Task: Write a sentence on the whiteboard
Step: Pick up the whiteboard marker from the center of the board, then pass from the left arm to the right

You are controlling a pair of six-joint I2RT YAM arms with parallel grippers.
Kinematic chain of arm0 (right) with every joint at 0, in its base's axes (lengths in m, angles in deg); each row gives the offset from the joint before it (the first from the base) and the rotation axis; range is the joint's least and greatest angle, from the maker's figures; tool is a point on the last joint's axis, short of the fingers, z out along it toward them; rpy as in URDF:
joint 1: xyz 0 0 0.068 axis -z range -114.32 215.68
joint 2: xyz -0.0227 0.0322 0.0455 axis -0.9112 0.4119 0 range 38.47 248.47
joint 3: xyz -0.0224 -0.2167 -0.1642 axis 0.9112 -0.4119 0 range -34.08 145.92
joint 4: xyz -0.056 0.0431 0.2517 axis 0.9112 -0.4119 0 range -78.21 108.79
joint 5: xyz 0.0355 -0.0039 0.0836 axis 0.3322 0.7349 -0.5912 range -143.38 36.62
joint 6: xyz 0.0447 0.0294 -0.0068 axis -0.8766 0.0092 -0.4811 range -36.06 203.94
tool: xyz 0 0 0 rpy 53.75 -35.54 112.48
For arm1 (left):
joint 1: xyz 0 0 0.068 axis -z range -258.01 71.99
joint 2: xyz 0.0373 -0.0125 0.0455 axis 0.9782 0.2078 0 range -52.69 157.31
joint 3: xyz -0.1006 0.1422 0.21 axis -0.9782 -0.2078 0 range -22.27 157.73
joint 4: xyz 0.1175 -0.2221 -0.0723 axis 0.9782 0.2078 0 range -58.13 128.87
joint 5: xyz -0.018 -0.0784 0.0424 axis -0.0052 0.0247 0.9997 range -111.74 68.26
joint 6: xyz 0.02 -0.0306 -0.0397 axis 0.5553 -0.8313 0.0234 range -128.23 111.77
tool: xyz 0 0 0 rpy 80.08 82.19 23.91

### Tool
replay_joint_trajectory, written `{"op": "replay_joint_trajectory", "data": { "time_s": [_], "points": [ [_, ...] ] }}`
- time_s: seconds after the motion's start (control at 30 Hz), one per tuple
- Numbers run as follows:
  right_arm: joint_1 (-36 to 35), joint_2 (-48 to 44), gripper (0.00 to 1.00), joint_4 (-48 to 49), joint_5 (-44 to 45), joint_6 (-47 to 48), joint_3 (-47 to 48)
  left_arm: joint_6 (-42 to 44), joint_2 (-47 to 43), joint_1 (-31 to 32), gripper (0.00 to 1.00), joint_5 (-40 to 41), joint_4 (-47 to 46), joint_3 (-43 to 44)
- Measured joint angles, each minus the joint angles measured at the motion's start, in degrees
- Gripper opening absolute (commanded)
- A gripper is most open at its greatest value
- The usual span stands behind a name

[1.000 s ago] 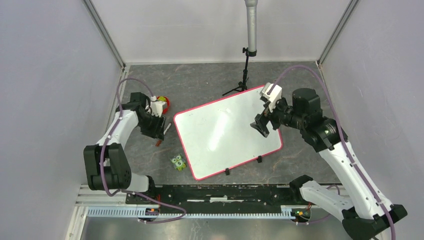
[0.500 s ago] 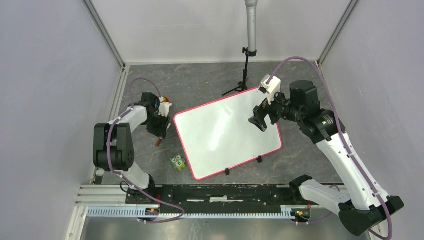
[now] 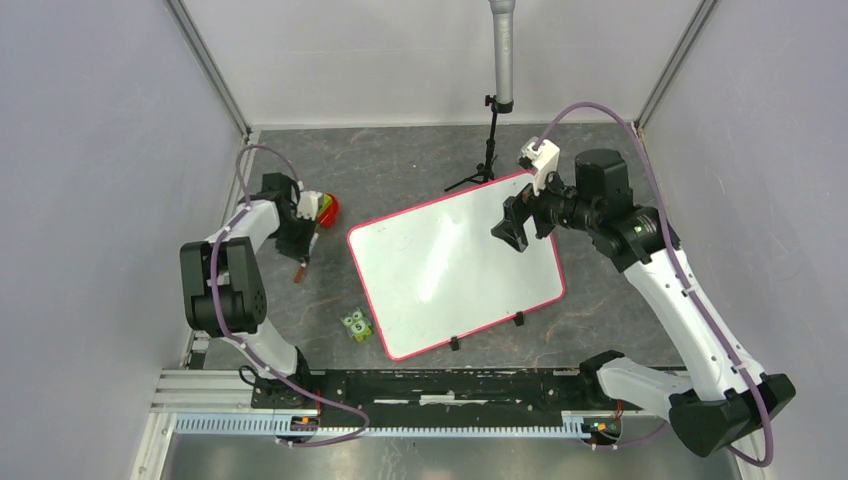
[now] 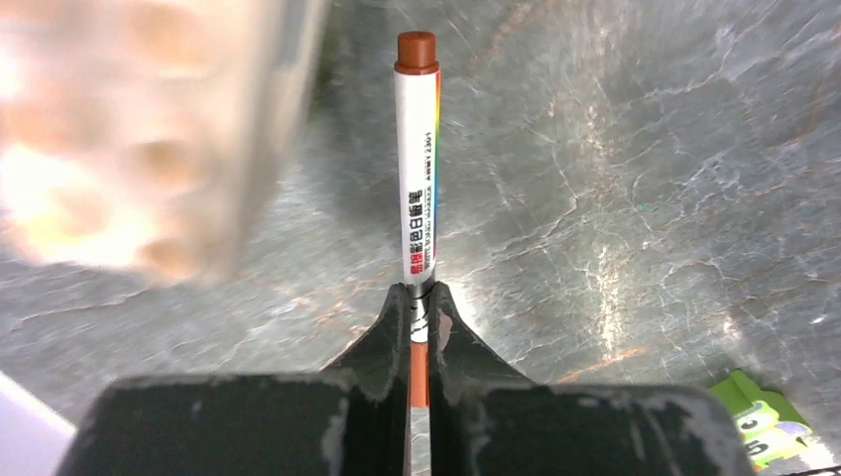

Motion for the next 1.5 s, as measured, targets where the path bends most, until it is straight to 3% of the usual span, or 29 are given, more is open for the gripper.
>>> {"op": "replay_joint_trajectory", "data": {
  "time_s": [0.17,0.37,0.57,0.77,1.0,1.1,1.5],
  "points": [
    [0.3,6.6,0.98,-2.7,-3.8,1.5,8.4,1.2,-4.7,-1.7,0.02,-3.8,6.9,8.9],
    [2.4,11.3,0.98,-3.7,-12.5,3.0,13.7,6.4,-13.6,1.0,0.02,-14.2,17.7,29.4],
    [2.6,9.4,0.98,3.5,-21.3,-1.5,13.5,11.6,-21.9,18.6,0.02,-18.5,25.4,36.5],
    [0.5,8.5,0.98,10.4,-28.1,-9.1,8.8,13.2,-21.1,33.2,0.02,-17.2,30.2,38.9],
    [-3.6,10.0,0.8,14.5,-29.6,-16.4,4.9,14.5,-14.6,45.6,0.03,-9.3,33.0,42.6],
    [-4.1,10.1,0.77,16.9,-29.9,-19.7,3.0,14.7,-12.8,49.1,0.02,-6.7,34.0,44.0],
    [-6.0,12.0,0.54,23.9,-29.7,-28.7,-0.5,14.7,-10.4,54.1,0.02,-3.8,34.6,49.2]
  ]
}}
